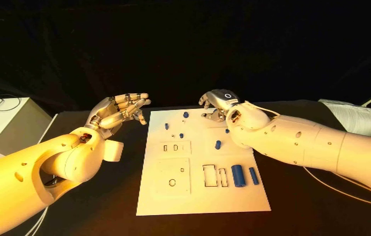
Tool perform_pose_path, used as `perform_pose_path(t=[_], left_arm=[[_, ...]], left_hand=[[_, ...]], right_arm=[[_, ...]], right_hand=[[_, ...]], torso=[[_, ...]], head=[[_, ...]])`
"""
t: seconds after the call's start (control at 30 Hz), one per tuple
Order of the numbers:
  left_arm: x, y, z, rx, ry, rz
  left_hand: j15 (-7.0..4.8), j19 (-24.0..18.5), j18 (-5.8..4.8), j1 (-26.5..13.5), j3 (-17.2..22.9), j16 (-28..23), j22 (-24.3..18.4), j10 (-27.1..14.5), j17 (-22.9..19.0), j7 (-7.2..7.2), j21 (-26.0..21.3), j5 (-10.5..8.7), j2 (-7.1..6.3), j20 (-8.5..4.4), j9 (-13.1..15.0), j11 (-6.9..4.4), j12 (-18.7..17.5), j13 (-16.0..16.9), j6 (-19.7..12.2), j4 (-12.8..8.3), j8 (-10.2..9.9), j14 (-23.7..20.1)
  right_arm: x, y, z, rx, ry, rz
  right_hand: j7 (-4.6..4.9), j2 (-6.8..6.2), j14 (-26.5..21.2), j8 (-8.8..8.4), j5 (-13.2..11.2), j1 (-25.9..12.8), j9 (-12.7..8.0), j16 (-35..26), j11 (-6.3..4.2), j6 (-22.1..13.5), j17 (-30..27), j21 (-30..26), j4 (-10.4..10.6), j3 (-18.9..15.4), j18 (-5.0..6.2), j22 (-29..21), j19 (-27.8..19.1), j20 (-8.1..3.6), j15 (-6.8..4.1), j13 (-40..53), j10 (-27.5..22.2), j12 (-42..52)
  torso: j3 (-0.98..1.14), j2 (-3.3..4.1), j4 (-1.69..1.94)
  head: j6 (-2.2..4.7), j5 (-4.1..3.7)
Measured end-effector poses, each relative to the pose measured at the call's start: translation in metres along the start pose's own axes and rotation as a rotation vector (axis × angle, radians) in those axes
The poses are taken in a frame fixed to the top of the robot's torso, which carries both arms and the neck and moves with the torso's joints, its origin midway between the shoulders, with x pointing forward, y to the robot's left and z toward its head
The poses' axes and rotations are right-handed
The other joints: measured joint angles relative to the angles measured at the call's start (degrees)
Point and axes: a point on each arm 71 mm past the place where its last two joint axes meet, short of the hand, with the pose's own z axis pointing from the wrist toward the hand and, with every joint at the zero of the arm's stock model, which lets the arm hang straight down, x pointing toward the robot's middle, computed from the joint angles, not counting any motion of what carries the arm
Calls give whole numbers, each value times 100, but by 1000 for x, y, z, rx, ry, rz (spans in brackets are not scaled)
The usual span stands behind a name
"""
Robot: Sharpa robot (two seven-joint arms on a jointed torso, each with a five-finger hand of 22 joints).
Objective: Assemble the parts on the task board
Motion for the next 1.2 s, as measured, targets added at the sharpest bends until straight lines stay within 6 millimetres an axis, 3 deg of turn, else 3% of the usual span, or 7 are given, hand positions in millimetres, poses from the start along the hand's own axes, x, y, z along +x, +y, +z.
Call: perform_pose_path(t=[0.1, 0.17, 0.23, 0.33, 0.77, 1.17, 1.2], left_arm=[[0, 0, 0, 0, 0, 0], [0, 0, 0, 0, 1, -1], [0, 0, 0, 0, 2, -1], [1, 0, 0, 1, 3, -2], [1, 0, 1, 0, 5, -4], [2, 0, 1, 1, 7, -5], [2, 0, 1, 1, 7, -5]], left_hand=[[0, 0, 0, 0, 0, 0, 0, 0, 0, 0, 0, 0, 0, 0, 0, 0, 0, 0, 0, 0, 0, 0], [0, 0, 0, 0, 0, 0, 0, 0, 0, 0, 0, 0, 0, 0, 0, 0, 0, 0, 0, 0, 0, 0], [0, 0, 0, 0, 0, 0, 0, 0, 0, 0, 0, 0, 0, 0, 0, 0, 0, 0, 0, 0, 0, 0], [0, -13, 0, 0, 0, 0, 0, 0, -6, 20, 0, 0, 0, -13, 0, 0, 0, 0, 19, 0, 24, 0], [0, -20, 0, 0, -1, 0, 4, 0, -6, 21, -1, 0, 0, -20, -1, 0, 0, -1, 18, 0, 24, 0], [0, -20, -1, 0, -1, 0, 4, 0, -5, 23, -1, 0, 0, -20, -1, 0, -1, -2, 17, 0, 24, 0], [0, -20, 0, 0, -1, 0, 4, 0, -6, 23, -1, 0, 0, -20, -1, 0, -1, -2, 16, 0, 24, 0]], right_arm=[[-12, -14, -6, 14, -21, 34], [-16, -22, -9, 25, -24, 52], [-21, -31, -12, 41, -23, 71], [-26, -41, -14, 65, -5, 94], [-17, -67, -17, 170, 170, 130], [-10, -61, -8, 210, 220, 124], [-10, -61, -8, 213, 220, 123]], right_hand=[[-100, -138, -6, 38, 0, -138, 12, 38, -158, 120, 0, 320, -31, 30, -1, 363, 139, -139, -161, 871, 637, 1046], [-147, -195, 0, 38, 21, -195, 13, 119, -213, 137, 0, 563, -56, 6, -55, 647, 179, -179, -168, 3808, 1063, 3395], [-87, -147, 4, 5, 84, -243, 2, 245, -198, 41, 0, 865, -54, 7, -138, 995, 189, -166, -141, 5993, 1356, 5437], [27, -134, -8, -54, 100, -316, -30, 360, -97, -176, 0, 1247, -26, -45, -229, 1305, 178, -73, -49, 6602, 1496, 7457], [127, -112, -10, -74, 124, -339, -46, 360, 15, -398, 0, 1491, 7, -394, -228, 1327, 179, 9, 31, 6647, 1487, 7799], [131, -5, 11, -48, 302, -382, -30, 359, 16, -402, 0, 1594, 9, -424, -228, 1326, 199, 29, 52, 6646, 1488, 7799], [143, -4, 11, -35, 324, -382, -27, 359, 16, -390, 0, 1616, 9, -424, -283, 1326, 199, 29, 52, 6646, 1488, 7799]], torso=[[7, -14, -37], [9, -24, -64], [14, -33, -85], [25, -40, -101], [24, -35, -108], [18, -30, -94], [18, -31, -94]], head=[[-5, -2], [-5, 5], [-7, 14], [-18, 19], [-60, -14], [-85, -29], [-85, -29]])
